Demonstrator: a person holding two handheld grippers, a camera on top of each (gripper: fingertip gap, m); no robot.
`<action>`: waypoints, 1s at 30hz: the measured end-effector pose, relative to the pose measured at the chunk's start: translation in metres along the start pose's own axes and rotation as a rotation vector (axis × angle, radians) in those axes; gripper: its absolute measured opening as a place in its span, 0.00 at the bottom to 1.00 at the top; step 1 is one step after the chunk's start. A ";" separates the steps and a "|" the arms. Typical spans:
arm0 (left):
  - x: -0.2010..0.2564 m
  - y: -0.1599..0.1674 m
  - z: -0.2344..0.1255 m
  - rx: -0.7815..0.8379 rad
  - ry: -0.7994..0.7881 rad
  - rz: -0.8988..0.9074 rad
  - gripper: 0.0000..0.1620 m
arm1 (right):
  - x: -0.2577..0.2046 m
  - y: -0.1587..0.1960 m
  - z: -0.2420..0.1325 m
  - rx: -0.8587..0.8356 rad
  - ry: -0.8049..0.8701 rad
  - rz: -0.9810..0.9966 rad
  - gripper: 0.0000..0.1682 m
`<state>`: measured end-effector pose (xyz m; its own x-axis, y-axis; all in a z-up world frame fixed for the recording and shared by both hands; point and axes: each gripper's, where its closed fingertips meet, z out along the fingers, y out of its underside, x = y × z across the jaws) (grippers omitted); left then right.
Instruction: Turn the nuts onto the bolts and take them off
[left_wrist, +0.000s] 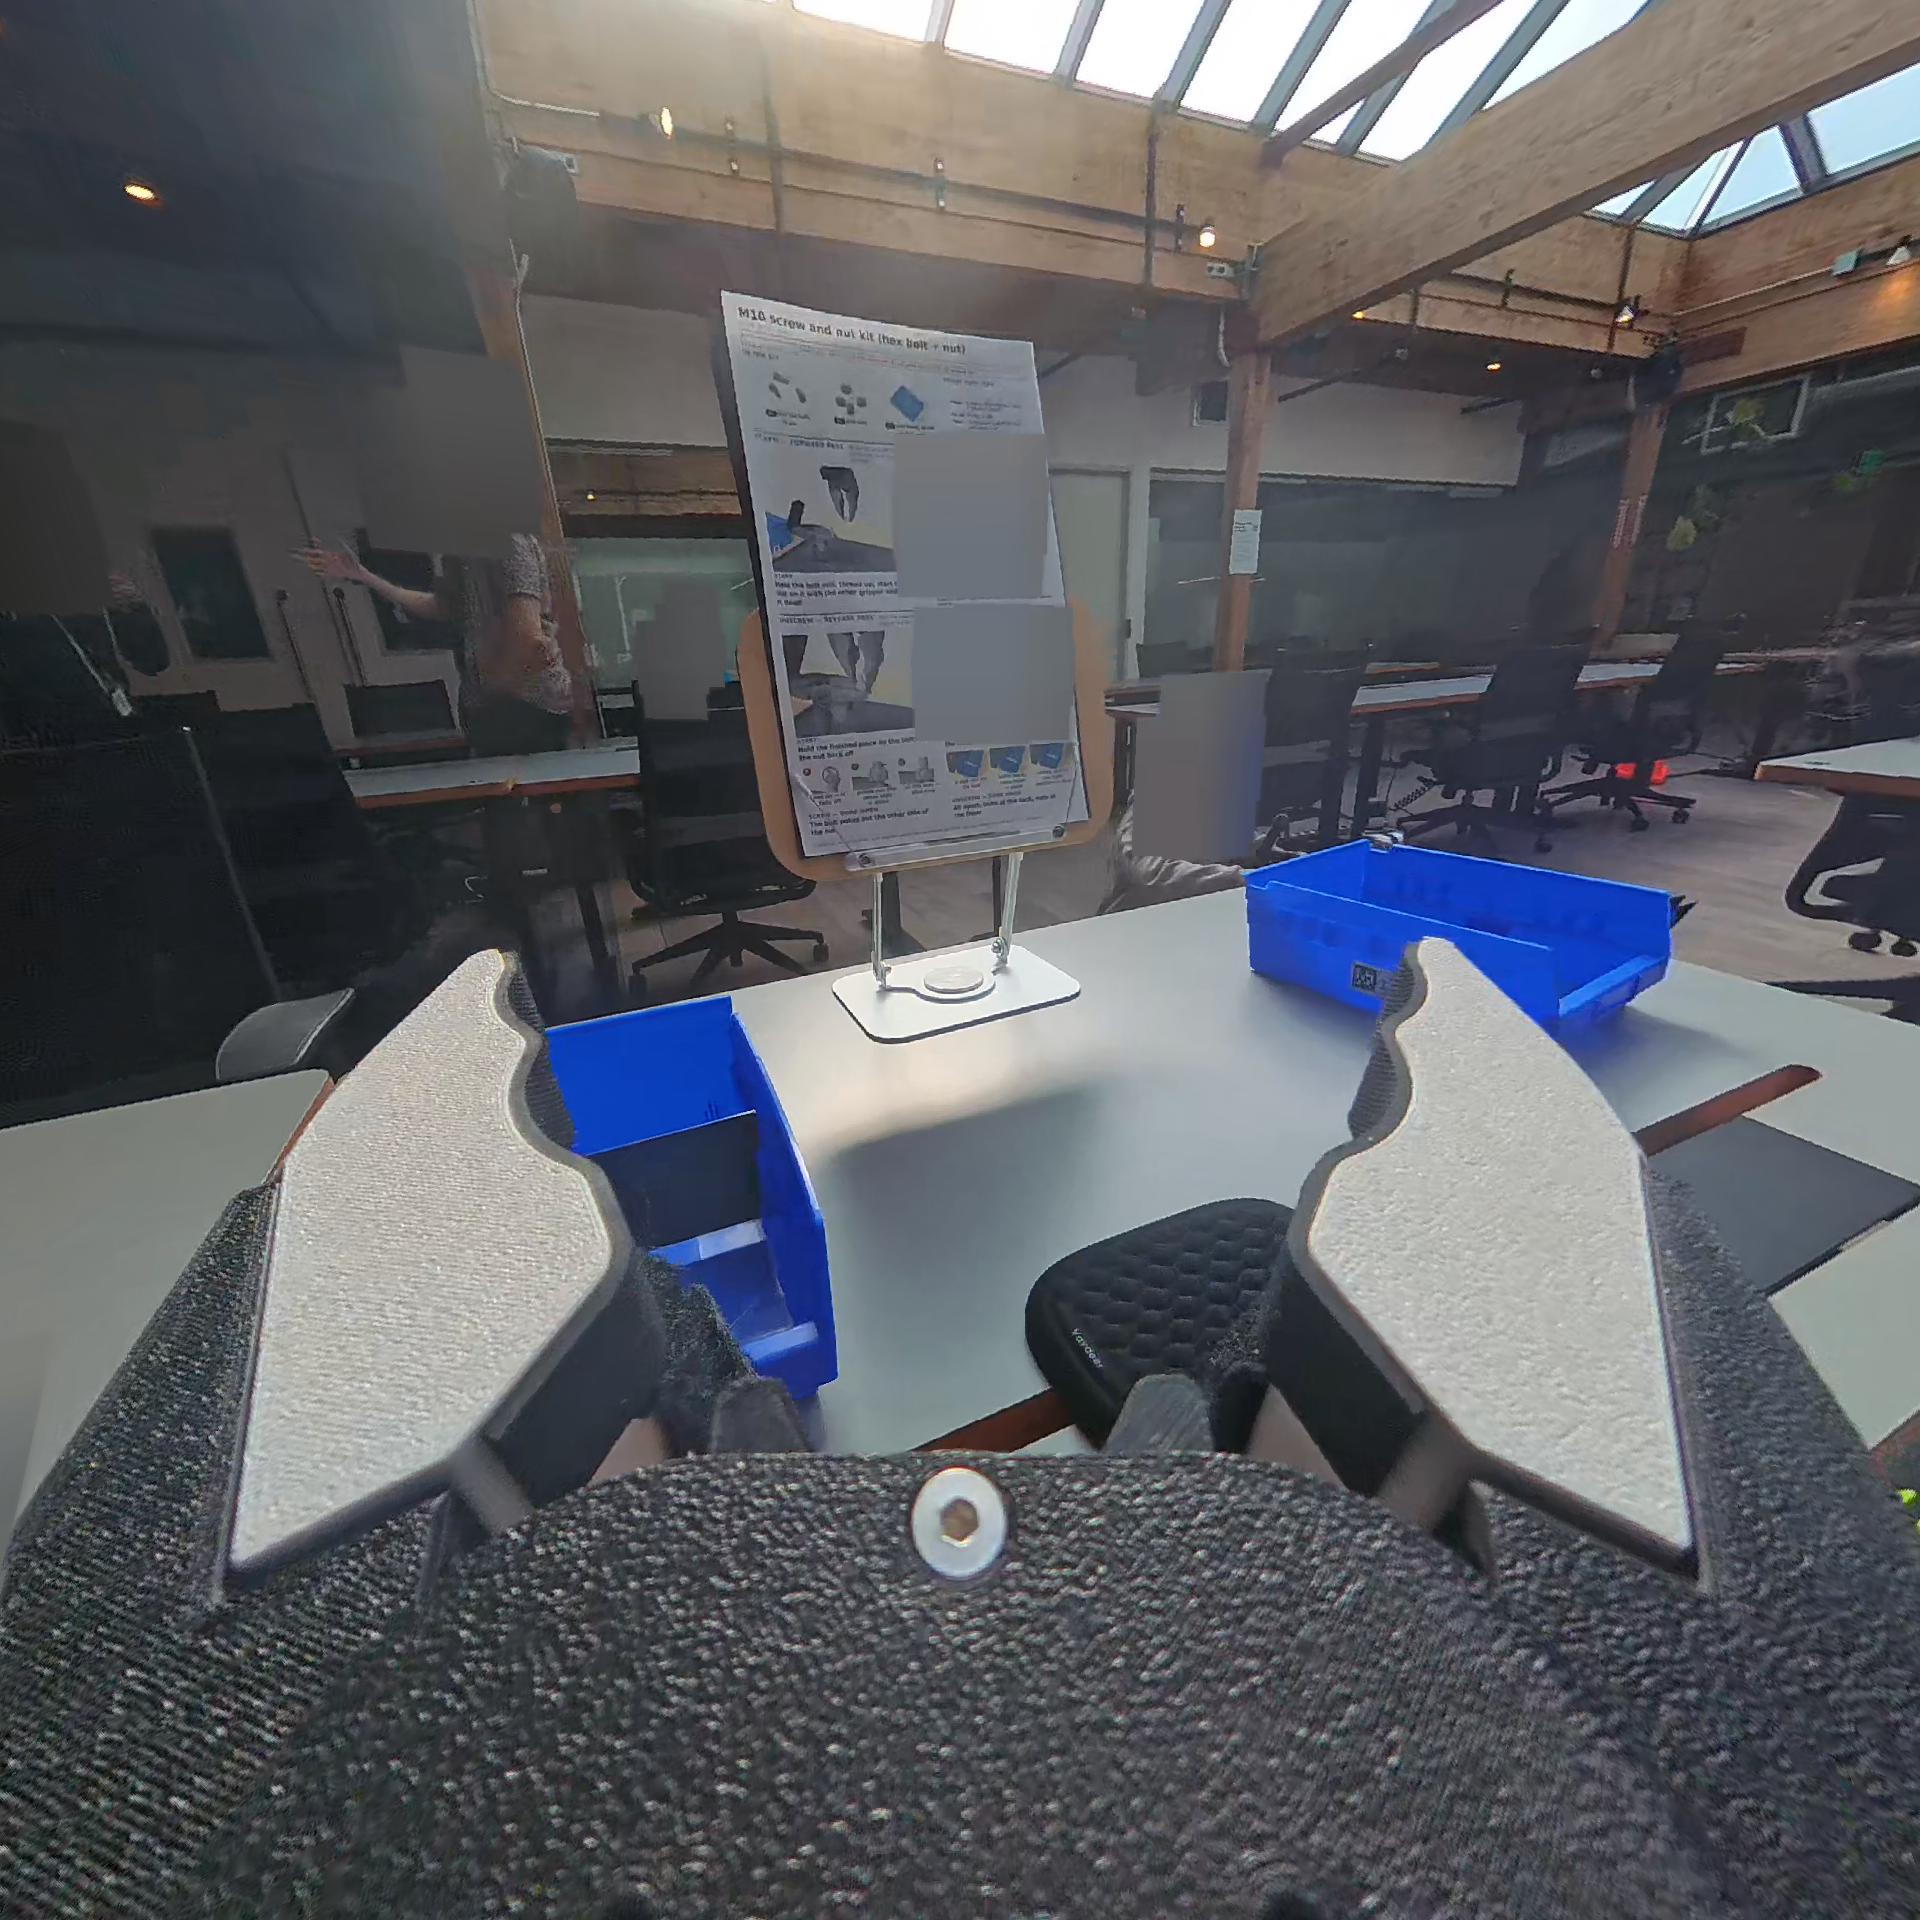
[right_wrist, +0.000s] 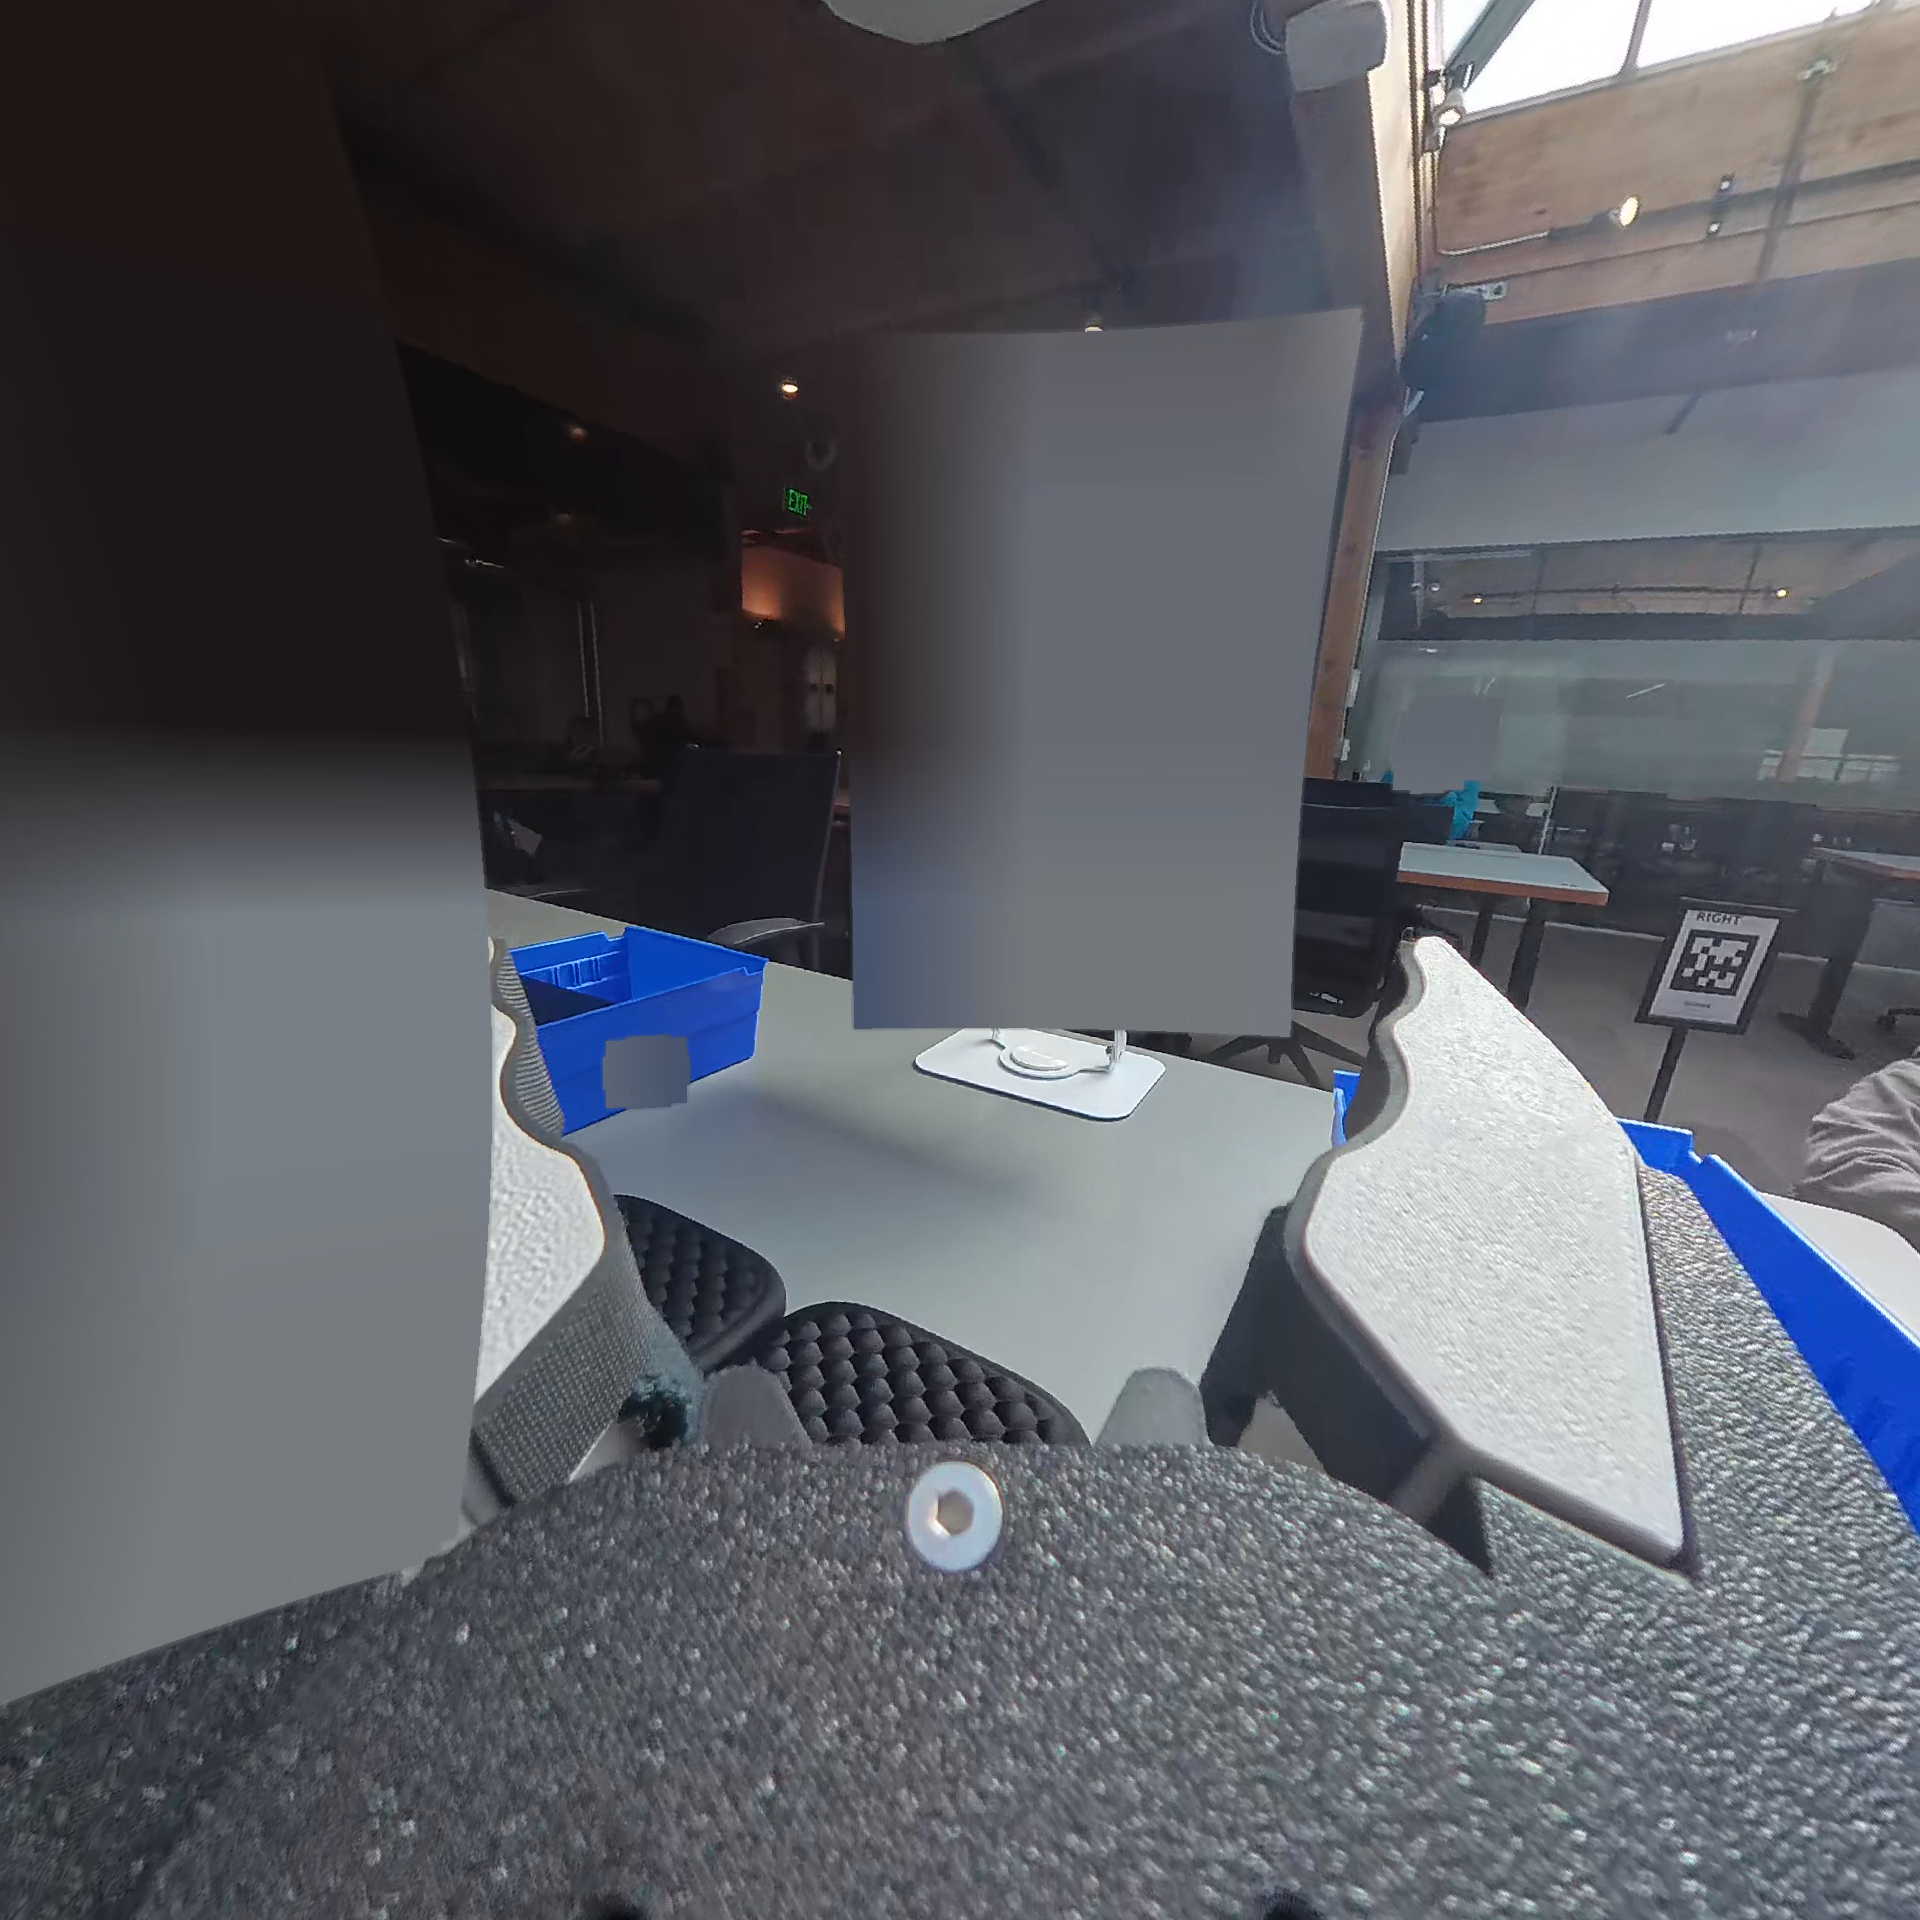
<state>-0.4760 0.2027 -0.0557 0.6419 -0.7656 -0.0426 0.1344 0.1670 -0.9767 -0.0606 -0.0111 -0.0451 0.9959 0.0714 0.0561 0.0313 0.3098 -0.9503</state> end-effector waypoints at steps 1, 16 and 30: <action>0.003 -0.004 -0.003 0.024 0.012 -0.009 0.90 | 0.000 -0.001 0.000 0.004 0.000 -0.002 0.87; 0.038 -0.038 -0.027 0.241 0.204 -0.165 0.90 | -0.009 -0.015 -0.007 0.039 -0.011 -0.012 0.87; 0.025 -0.042 -0.041 0.264 0.096 -0.097 0.90 | -0.006 -0.023 -0.020 0.065 0.016 -0.030 0.87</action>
<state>-0.4965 0.1510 -0.0238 0.5434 -0.8393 0.0162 0.3917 0.2364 -0.8892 -0.0652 -0.0377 -0.0295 0.9958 0.0465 0.0790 0.0561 0.3721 -0.9265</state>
